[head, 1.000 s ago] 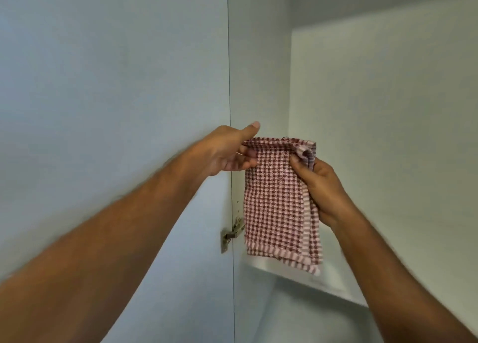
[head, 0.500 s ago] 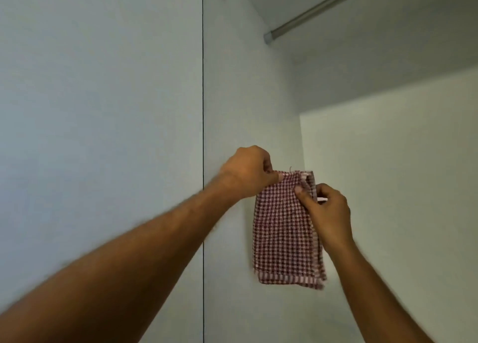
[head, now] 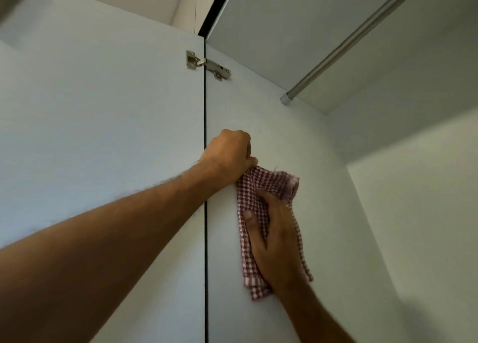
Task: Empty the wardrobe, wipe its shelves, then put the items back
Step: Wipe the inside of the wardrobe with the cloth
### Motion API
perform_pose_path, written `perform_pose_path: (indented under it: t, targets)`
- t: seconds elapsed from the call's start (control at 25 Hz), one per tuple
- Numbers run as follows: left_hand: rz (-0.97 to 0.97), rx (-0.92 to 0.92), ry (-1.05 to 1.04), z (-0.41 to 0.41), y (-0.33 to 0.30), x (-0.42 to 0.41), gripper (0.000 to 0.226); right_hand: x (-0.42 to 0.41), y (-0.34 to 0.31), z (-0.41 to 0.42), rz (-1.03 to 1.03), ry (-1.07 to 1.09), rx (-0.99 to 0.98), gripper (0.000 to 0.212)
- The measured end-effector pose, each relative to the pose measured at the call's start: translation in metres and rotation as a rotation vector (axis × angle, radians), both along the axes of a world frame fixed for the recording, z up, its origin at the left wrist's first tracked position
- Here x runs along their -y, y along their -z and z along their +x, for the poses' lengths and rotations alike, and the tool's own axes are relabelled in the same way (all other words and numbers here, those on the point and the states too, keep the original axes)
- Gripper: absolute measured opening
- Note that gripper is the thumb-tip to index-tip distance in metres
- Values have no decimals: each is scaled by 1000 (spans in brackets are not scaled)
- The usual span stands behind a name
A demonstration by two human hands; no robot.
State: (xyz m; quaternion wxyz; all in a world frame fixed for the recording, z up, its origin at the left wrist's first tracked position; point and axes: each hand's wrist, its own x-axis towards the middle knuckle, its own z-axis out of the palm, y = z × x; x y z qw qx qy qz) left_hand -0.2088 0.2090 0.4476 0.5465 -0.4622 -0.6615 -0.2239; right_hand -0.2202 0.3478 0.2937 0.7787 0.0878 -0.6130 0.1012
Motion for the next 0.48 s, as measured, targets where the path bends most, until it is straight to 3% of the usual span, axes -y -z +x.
perform_pose_path:
  t: [0.08,0.16,0.28,0.48]
  targets:
    - [92,-150,-74,5,-7,13,32,-16,-28,-5,42,22,53,56]
    - [192,-327,-310,2,-15,26,38,-36,-78,-8,-14,46,51,61]
    - [199,-309,-495,-9,-15,30,48,-44,-168,-4,-112,89,53,61]
    - [234,-248,-316,-25,-9,30,65,16,-243,-14,359,99,135,54]
